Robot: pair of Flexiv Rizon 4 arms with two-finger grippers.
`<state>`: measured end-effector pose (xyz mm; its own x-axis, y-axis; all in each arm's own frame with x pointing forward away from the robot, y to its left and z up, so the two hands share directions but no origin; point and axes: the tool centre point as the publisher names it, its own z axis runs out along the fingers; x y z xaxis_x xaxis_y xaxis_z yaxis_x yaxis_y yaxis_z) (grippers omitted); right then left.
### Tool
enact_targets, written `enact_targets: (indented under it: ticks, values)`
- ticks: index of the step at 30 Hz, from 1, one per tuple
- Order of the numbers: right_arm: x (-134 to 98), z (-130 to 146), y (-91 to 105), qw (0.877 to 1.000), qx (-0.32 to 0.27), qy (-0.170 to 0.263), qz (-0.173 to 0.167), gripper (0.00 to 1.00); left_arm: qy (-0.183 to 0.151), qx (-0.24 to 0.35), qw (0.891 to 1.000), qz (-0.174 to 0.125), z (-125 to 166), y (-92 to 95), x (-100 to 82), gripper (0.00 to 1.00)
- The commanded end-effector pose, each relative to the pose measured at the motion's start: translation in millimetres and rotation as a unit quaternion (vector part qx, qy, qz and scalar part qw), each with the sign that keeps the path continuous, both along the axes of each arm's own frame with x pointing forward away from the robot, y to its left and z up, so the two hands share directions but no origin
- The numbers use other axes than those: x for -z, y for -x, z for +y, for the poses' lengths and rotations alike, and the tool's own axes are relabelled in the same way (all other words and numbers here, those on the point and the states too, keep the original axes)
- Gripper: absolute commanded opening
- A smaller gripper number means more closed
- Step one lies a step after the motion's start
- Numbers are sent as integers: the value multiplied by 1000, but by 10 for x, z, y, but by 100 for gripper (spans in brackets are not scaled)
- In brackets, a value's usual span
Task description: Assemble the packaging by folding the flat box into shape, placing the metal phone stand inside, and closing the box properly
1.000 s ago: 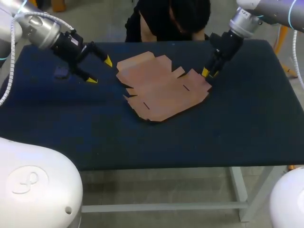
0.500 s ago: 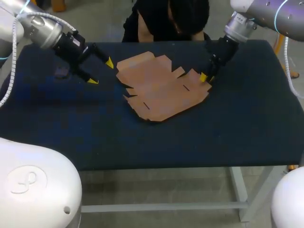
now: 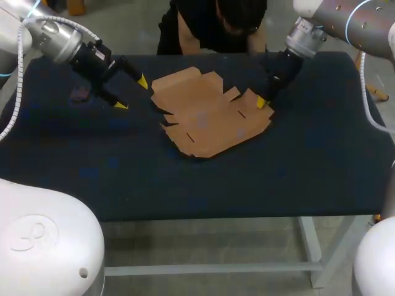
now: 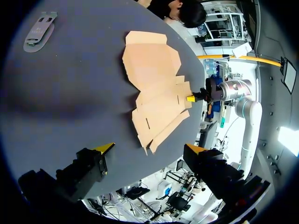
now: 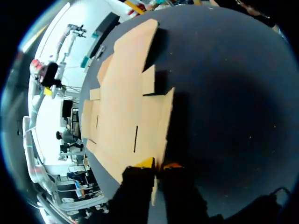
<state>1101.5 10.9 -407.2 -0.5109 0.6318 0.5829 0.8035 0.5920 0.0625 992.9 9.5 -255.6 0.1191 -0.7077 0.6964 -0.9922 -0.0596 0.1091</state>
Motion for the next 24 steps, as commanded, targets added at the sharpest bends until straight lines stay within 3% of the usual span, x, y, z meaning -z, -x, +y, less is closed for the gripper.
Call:
enact_targets:
  ticks: [1,14,24]
  values:
    - [-3,-48,29,999,25,-25,4,0,-4,-5,1000,-7,19,9,1,100]
    - [-167,-67,323,988,140,-57,-20,0,-40,-78,994,-69,8,77,-3,100]
    - [-223,30,558,979,191,-64,-20,0,-45,-80,994,-64,54,26,36,100]
